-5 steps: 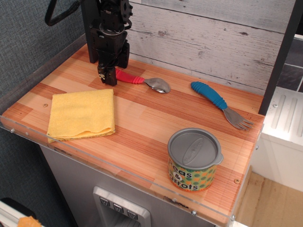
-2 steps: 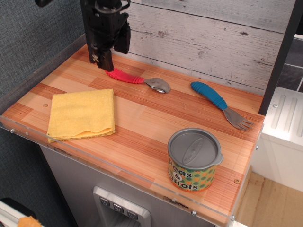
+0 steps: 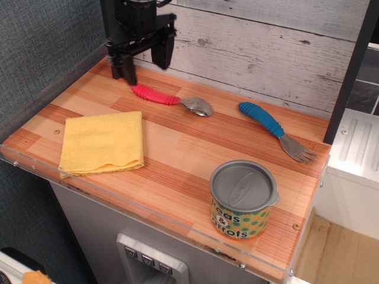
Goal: Place red utensil above the yellow cloth next to blue utensil.
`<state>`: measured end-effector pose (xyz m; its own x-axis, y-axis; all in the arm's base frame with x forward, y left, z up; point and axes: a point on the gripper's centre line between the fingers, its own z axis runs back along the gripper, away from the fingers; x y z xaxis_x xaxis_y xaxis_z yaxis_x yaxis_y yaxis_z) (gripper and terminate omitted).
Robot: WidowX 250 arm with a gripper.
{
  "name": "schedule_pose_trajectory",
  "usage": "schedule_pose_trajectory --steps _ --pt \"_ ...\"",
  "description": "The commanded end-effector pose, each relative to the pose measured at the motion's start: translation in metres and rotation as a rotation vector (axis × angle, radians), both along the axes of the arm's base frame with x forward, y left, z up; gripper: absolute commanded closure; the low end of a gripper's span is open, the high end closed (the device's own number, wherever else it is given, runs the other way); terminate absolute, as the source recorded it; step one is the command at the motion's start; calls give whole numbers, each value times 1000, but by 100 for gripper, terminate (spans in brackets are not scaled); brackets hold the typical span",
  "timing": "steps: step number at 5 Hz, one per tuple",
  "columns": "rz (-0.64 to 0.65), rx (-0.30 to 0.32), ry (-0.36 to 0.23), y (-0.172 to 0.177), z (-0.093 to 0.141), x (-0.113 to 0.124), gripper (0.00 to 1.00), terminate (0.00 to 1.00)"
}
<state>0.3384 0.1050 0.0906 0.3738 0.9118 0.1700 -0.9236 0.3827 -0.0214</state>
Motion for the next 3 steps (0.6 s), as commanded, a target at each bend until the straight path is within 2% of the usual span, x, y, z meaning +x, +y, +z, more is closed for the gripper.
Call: schedule_pose_trajectory --steps 1,2,3 --pt "-284 -19 1 -16 28 -59 0 0" --pt "-383 10 -6 -45 26 -67 0 0" --pt "-533 11 -12 -92 18 -69 0 100"
